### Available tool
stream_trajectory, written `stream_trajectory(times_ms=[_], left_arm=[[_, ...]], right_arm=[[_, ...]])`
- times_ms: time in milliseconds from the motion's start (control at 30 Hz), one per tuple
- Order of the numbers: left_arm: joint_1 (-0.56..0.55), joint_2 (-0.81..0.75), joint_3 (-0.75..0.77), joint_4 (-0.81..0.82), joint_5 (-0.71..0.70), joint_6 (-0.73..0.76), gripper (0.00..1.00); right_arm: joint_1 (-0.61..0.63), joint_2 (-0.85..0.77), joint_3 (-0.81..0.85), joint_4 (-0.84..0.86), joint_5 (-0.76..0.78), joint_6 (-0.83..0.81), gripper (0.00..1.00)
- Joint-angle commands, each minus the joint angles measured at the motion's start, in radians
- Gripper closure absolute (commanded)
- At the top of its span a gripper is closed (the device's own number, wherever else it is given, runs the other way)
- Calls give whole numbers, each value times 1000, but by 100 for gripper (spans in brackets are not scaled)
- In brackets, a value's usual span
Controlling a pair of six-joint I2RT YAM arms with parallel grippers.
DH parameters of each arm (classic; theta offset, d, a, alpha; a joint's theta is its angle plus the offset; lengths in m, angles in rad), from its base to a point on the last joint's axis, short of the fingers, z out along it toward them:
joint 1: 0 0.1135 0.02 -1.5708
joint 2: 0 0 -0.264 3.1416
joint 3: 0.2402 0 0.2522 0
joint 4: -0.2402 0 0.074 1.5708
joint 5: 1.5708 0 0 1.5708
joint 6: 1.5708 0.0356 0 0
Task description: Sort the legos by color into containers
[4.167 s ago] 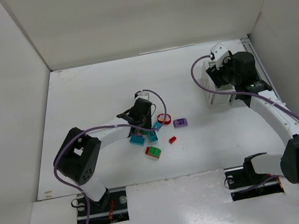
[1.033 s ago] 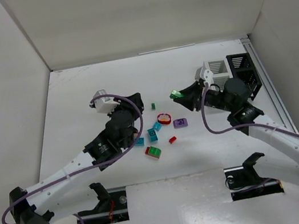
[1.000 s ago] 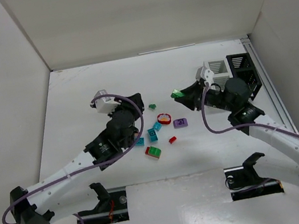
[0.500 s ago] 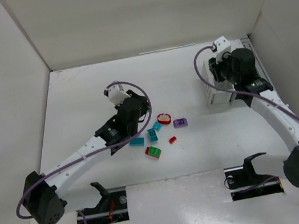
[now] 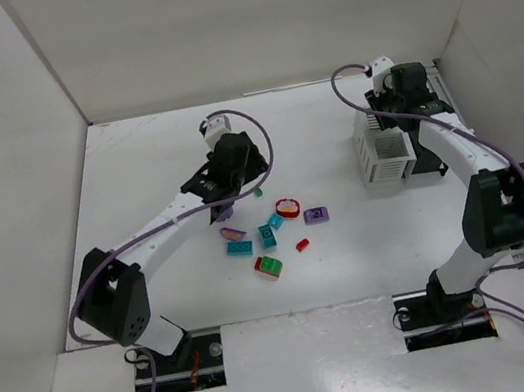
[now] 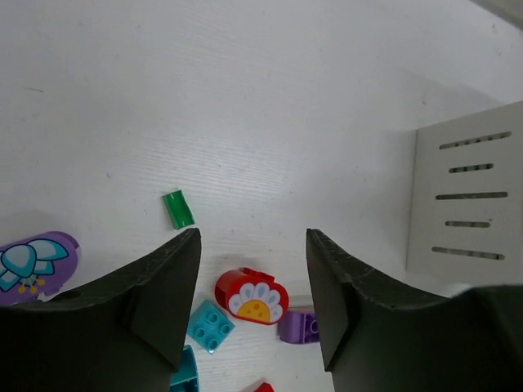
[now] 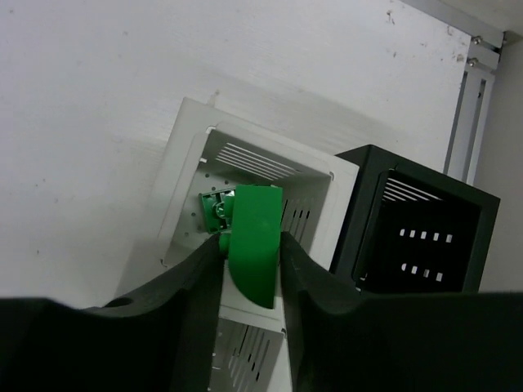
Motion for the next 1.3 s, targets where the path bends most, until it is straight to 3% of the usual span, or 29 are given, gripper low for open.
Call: stream_trajectory(times_ms=[0,33,167,400,667,1000,1233,1267], left_arm=[[-2,54,95,-31,64,81,49],[-2,98,113,-51,73,93,47],[7,192,182,-87,57,93,47],[7,304,243,-102,56,124,47],[38,384,268,-205,15,41,47],[47,487,286,-269,36,-35,47],[47,499,286,-260,36,-45,56],[47,508,286,-260,36,-45,63]], right_arm=[[-3,7,63,6,6,-21,57],[-3,7,63,6,-4,-21,46],[-3,16,72,-3,-4,-30,33],[-3,-100,31,-12,6,-41,31],[-3,-296,-116,-3,-4,-30,31],[-3,-369,-169,-35,49,-21,30],[-3,-380,-189,-35,49,-12,30],[-3,-389,-189,-35,49,-12,30]])
